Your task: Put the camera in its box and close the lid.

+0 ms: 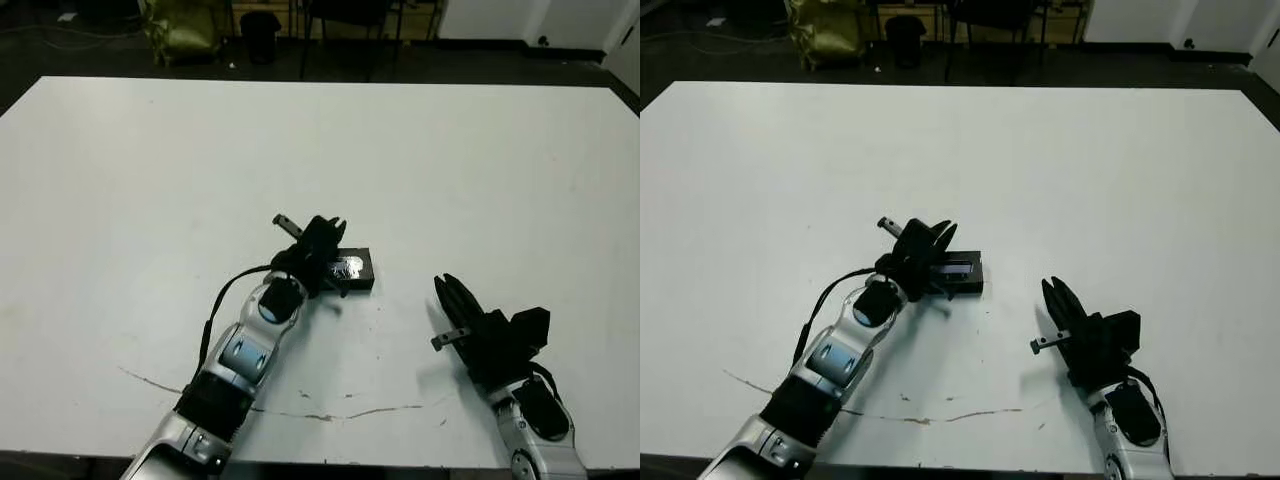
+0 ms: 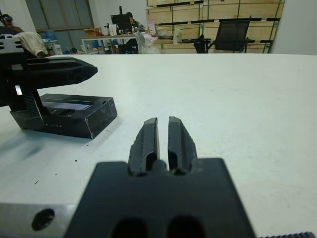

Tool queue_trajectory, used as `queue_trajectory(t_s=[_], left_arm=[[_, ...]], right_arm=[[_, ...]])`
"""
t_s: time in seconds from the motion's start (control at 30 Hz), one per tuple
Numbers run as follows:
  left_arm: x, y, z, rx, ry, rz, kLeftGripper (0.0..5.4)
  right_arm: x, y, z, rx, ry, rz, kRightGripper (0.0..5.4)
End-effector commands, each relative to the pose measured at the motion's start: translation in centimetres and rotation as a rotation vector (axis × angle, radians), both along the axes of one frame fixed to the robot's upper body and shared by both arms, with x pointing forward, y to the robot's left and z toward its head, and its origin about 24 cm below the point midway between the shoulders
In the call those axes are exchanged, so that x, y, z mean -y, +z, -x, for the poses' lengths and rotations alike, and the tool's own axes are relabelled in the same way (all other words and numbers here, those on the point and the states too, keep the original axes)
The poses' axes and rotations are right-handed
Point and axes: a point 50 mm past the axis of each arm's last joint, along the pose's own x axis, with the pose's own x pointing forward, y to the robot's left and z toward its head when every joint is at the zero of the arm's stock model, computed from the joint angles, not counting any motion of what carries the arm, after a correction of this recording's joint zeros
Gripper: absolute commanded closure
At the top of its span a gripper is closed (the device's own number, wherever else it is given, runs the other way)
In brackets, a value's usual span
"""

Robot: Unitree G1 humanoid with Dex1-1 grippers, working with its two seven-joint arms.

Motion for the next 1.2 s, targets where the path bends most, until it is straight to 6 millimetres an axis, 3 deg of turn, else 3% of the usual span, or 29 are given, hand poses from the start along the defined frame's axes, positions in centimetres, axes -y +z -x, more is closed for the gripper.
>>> queue_trajectory(t_s=[0.03,0.37,0.6,0.73,0.93,1.2], left_arm=[[-1.5,-4.6,1.2,-0.289,0.053,-0.041,5.38],[-2.2,-6.4,2.0,-0.435,0.087,-0.081,5.38],[-2.2,-6.1,1.9,-0.442,0.085,-0.04,5.38],[-2.4,-3.8,1.5,-0.353,0.065,0.101,5.38],[-4.3,1.9,1.5,-0.05,0.072,0.291,5.38],[-10.2,6.8,3.9,0.23,0.201,0.404,5.38]], right_arm=[[0.1,-0.9,0.4,-0.052,-0.01,0.005,5.4],[0.0,-0.8,0.5,-0.061,-0.007,0.008,5.4],[0.1,-0.8,0.4,-0.055,-0.005,0.009,5.4],[0.1,-0.8,0.4,-0.053,-0.012,0.002,5.4],[-0.1,0.2,0.5,-0.031,-0.051,-0.028,5.4],[-0.5,4.2,0.8,0.059,-0.198,-0.11,5.4]])
